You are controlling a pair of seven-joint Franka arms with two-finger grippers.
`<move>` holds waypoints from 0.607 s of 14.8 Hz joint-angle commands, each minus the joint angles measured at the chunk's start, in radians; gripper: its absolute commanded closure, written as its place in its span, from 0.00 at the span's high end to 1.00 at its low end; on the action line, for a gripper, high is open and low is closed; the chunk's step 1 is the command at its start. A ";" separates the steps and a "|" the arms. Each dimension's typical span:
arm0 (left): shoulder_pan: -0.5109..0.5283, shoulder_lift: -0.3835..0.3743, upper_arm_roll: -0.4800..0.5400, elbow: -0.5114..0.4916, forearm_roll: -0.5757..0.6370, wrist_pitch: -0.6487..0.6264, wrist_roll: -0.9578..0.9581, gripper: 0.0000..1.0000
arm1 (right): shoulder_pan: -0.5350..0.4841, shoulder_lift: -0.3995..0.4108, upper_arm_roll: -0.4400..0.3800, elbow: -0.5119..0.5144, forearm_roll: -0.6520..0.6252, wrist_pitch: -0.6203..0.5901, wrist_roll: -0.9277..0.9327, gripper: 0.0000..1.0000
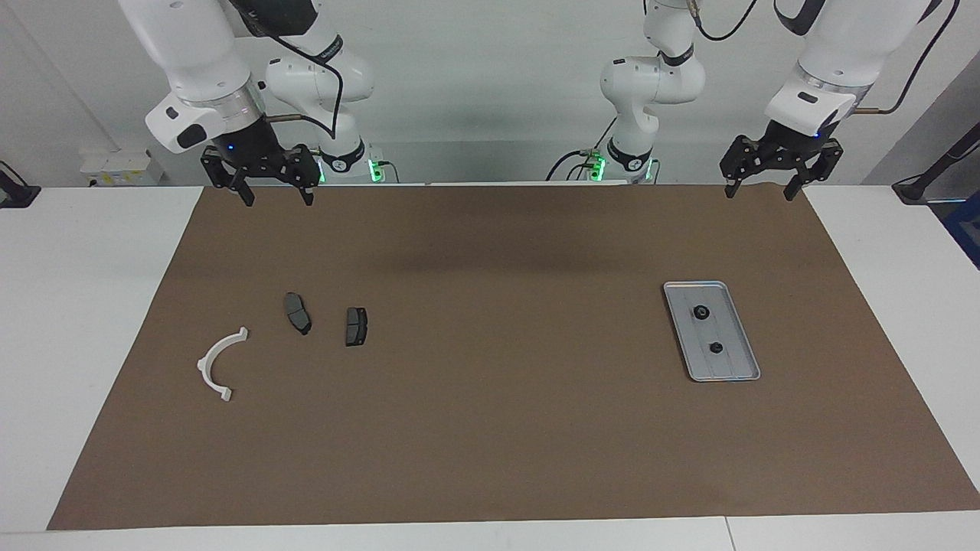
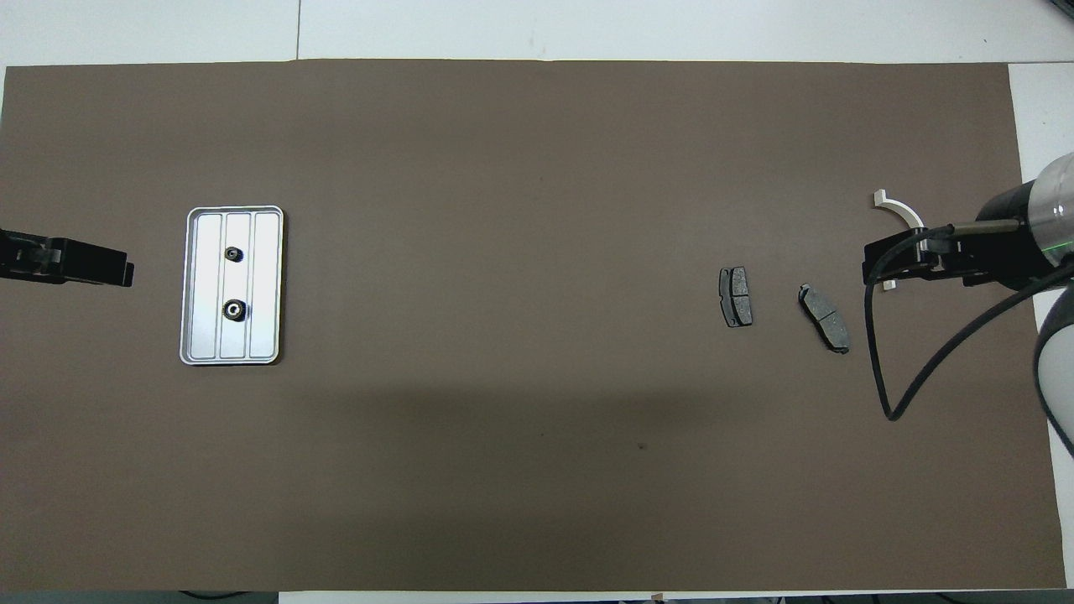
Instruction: Pick bearing gear from pile to tray
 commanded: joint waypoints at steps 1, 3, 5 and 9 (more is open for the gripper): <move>-0.015 -0.007 0.012 -0.005 0.013 -0.003 0.013 1.00 | -0.001 -0.014 -0.009 -0.024 0.027 0.025 -0.021 1.00; -0.015 -0.007 0.012 -0.005 0.013 0.000 0.013 1.00 | 0.000 -0.014 -0.009 -0.022 0.027 0.026 -0.021 1.00; -0.014 -0.008 0.012 -0.010 0.013 0.004 0.014 1.00 | -0.001 -0.014 -0.009 -0.022 0.026 0.026 -0.021 1.00; -0.012 -0.013 0.013 -0.012 0.011 0.004 0.014 1.00 | 0.000 -0.014 -0.009 -0.022 0.026 0.026 -0.021 1.00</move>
